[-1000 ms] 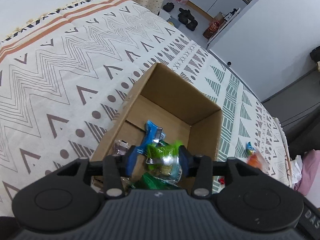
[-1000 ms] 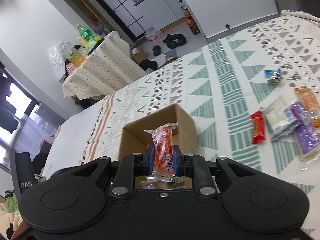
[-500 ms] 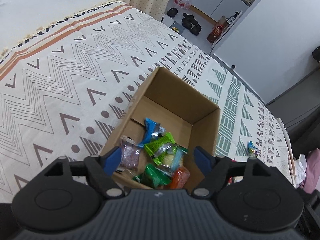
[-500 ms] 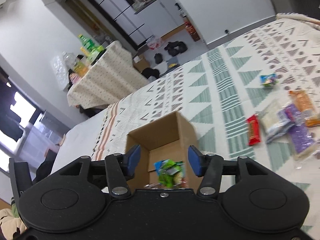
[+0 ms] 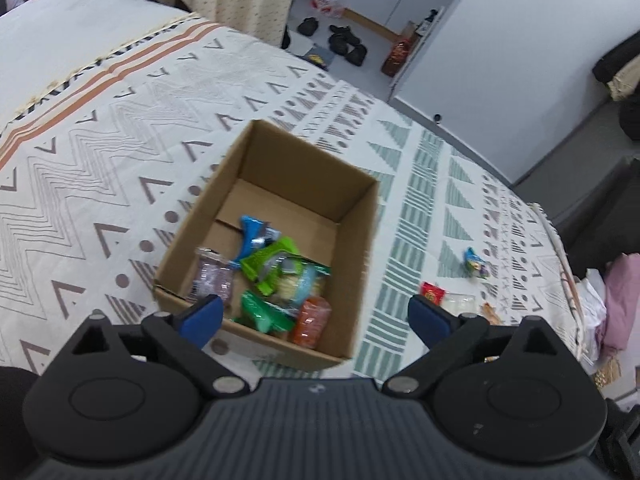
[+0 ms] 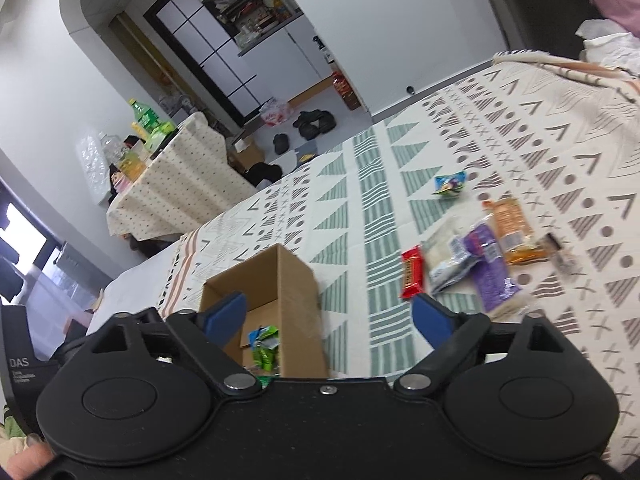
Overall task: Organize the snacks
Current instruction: 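Withdraw both grippers from the box toward the snack pile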
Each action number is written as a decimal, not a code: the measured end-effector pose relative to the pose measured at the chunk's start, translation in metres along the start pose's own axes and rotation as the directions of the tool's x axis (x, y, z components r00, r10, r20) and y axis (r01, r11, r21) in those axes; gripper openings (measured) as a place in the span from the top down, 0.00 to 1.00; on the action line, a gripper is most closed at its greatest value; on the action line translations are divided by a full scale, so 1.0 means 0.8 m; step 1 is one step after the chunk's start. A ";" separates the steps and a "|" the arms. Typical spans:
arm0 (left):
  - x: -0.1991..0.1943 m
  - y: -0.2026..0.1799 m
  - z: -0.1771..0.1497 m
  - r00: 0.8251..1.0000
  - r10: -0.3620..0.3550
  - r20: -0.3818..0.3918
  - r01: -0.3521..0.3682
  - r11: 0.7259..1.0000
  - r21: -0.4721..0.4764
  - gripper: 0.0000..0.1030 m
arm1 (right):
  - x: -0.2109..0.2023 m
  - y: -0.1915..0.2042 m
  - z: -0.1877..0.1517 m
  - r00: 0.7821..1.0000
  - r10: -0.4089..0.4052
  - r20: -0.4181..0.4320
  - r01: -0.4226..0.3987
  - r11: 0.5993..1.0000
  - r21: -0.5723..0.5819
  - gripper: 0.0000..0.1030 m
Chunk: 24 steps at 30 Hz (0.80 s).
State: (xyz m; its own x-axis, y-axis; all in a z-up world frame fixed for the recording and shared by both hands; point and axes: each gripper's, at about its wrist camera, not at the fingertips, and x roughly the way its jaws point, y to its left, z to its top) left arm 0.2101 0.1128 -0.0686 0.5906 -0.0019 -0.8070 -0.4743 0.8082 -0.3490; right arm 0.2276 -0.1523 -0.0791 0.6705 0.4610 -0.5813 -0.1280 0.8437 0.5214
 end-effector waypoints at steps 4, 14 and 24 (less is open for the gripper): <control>-0.008 -0.017 -0.007 1.000 -0.021 0.015 0.020 0.999 0.026 0.00 | -0.013 -0.019 0.000 1.000 -0.018 0.010 0.018 1.000 0.021 0.00; -0.010 -0.051 -0.028 0.999 -0.031 0.012 0.030 0.997 0.066 0.00 | -0.043 -0.066 0.002 0.999 -0.043 0.030 0.041 0.998 0.056 0.00; -0.003 -0.087 -0.051 0.999 -0.034 -0.014 0.035 0.994 0.107 0.00 | -0.062 -0.108 0.006 0.997 -0.065 0.038 0.061 0.994 0.086 0.00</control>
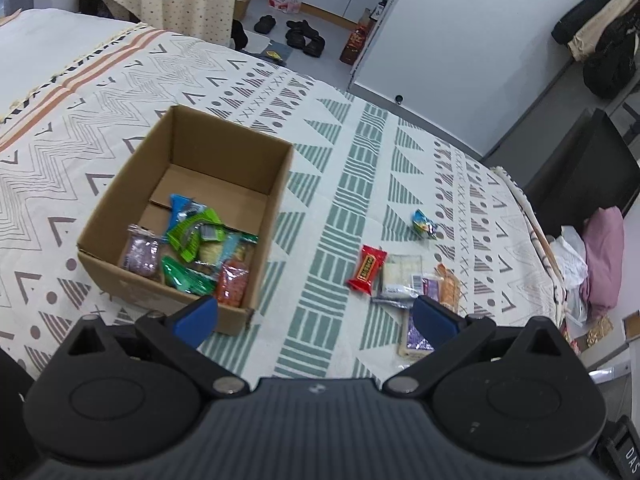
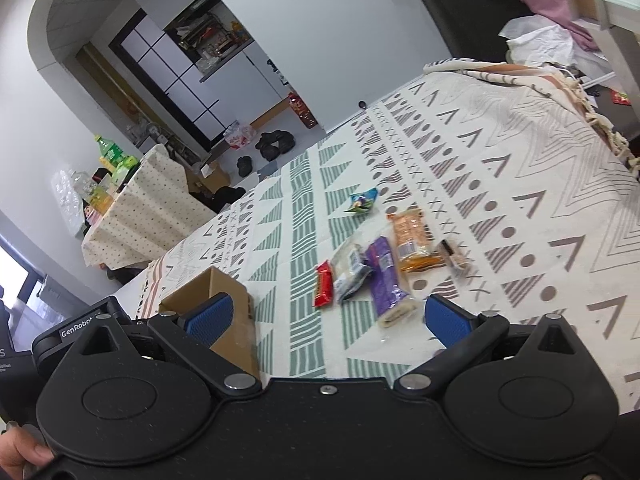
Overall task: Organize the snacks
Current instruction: 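Withdraw both grippers from the box toward the snack pile, then grasp the purple bar with the left gripper while the right grasps the bread roll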
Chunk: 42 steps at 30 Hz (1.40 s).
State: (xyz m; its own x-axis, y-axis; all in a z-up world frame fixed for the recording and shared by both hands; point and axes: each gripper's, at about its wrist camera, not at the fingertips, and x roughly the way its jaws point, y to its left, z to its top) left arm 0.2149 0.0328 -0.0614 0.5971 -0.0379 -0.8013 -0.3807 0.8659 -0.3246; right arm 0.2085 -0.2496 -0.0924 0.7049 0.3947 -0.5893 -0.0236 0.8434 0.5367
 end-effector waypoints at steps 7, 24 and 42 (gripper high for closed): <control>0.008 -0.022 -0.009 0.999 0.032 -0.011 -0.032 0.999 0.035 0.00 | -0.008 -0.033 0.004 1.000 -0.022 0.009 0.022 0.999 0.031 0.00; 0.067 -0.073 -0.033 0.997 -0.007 -0.083 0.017 0.993 0.121 0.01 | 0.022 -0.103 0.004 1.000 -0.005 0.019 0.002 0.979 0.202 0.01; 0.150 -0.125 -0.041 0.988 -0.028 -0.152 0.050 0.988 0.149 0.16 | 0.099 -0.153 0.017 0.998 -0.012 -0.062 0.032 0.945 0.327 0.17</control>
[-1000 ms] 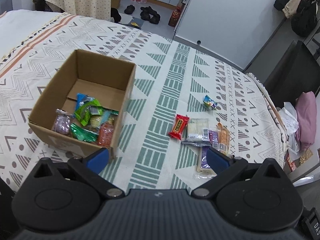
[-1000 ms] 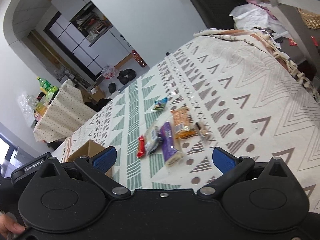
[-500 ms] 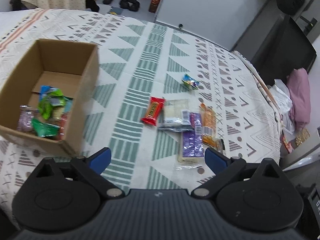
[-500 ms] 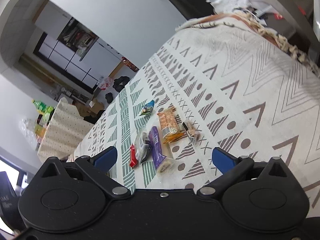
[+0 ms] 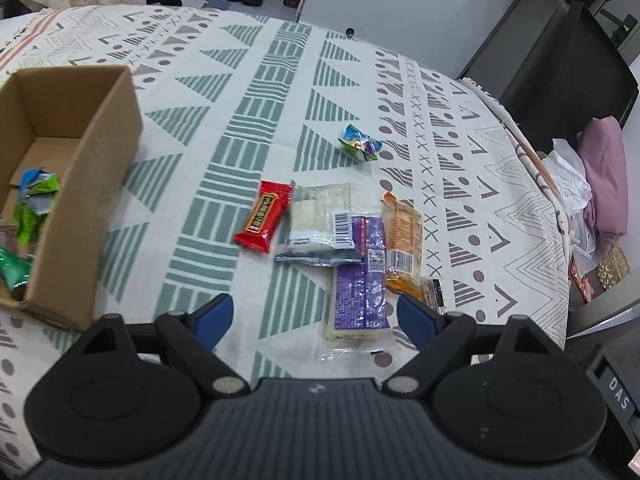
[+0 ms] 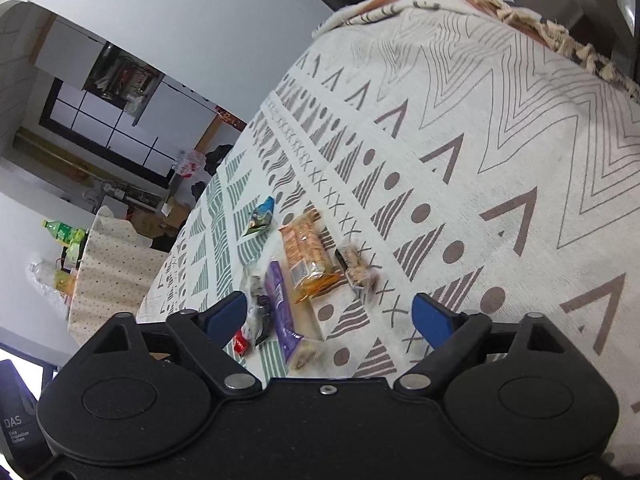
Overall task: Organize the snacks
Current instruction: 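Grasp the purple bar with the left gripper while the right grasps the bread roll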
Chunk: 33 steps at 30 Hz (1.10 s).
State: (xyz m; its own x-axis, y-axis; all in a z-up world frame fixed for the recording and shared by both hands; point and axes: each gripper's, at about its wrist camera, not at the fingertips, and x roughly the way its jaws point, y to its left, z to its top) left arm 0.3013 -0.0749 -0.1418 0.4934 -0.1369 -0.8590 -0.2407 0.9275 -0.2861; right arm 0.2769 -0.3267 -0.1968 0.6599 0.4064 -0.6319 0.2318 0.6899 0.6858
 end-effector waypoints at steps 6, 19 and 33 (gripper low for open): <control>0.031 -0.012 0.006 1.000 -0.006 -0.018 0.006 1.000 -0.007 0.21 | 0.030 -0.008 0.009 0.999 -0.031 -0.039 0.031 1.000 0.000 0.27; 0.098 -0.030 0.001 0.992 0.016 -0.126 -0.017 1.000 -0.007 0.34 | 0.076 -0.009 0.019 0.994 -0.044 -0.096 0.040 0.998 -0.045 0.42; 0.095 -0.036 -0.006 0.992 0.036 -0.121 -0.032 0.999 0.032 0.65 | 0.094 -0.013 0.018 0.989 -0.015 -0.144 0.013 1.000 -0.016 0.80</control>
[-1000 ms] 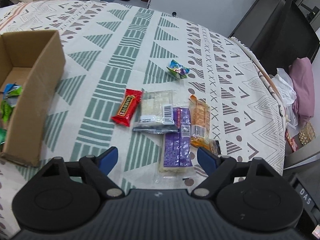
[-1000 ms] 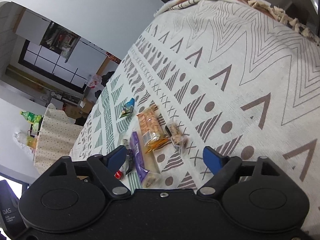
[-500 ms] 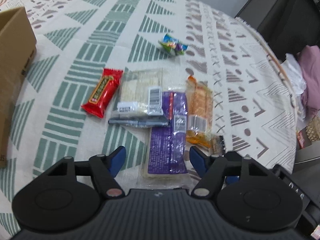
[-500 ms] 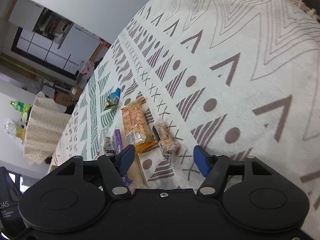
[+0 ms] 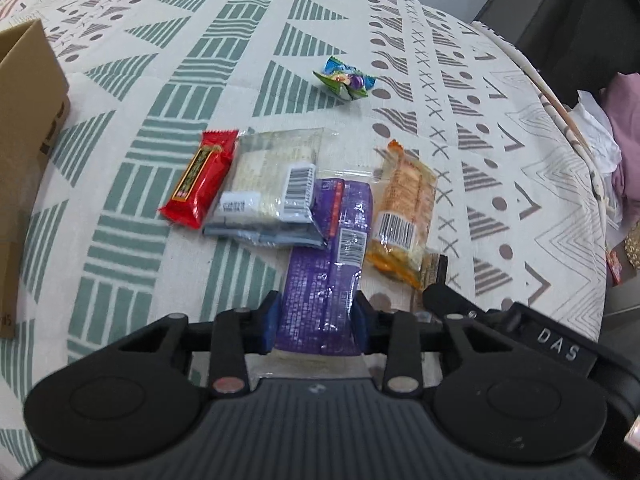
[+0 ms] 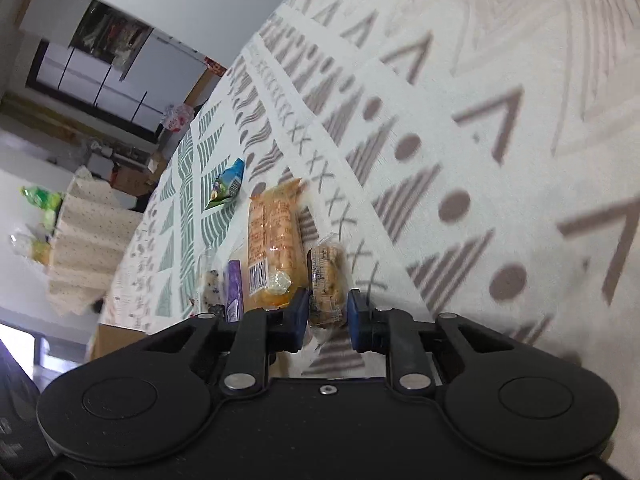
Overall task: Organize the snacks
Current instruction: 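Grasp the purple bar with the left gripper while the right grasps the bread roll, then carry the purple bar and bread roll over the box and open both grippers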
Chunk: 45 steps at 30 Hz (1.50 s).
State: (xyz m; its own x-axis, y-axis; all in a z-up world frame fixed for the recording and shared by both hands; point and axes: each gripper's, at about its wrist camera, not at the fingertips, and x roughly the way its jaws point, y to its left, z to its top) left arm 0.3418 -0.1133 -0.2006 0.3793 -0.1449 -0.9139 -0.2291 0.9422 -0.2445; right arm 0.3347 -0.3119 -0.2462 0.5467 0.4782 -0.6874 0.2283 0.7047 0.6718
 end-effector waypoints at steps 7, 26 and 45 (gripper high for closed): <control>-0.031 0.014 -0.015 1.000 -0.013 0.004 0.013 1.000 -0.015 0.66 | -0.027 0.006 -0.016 0.999 0.025 0.023 -0.025 1.000 0.000 0.81; -0.136 0.049 -0.045 0.991 -0.095 0.091 0.100 0.994 -0.044 0.70 | -0.118 0.036 -0.078 0.984 0.109 0.140 -0.111 0.994 0.007 0.81; -0.228 0.113 -0.047 0.966 -0.152 0.207 0.172 0.982 -0.079 0.69 | -0.161 0.109 -0.120 0.967 0.189 0.171 -0.175 0.980 -0.093 0.81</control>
State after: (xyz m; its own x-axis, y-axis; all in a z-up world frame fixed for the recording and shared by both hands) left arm 0.2181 -0.0134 -0.0683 0.5867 -0.2212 -0.7790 -0.2308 0.8764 -0.4227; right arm 0.2068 -0.2615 -0.1252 0.7098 0.5056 -0.4905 0.0534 0.6556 0.7532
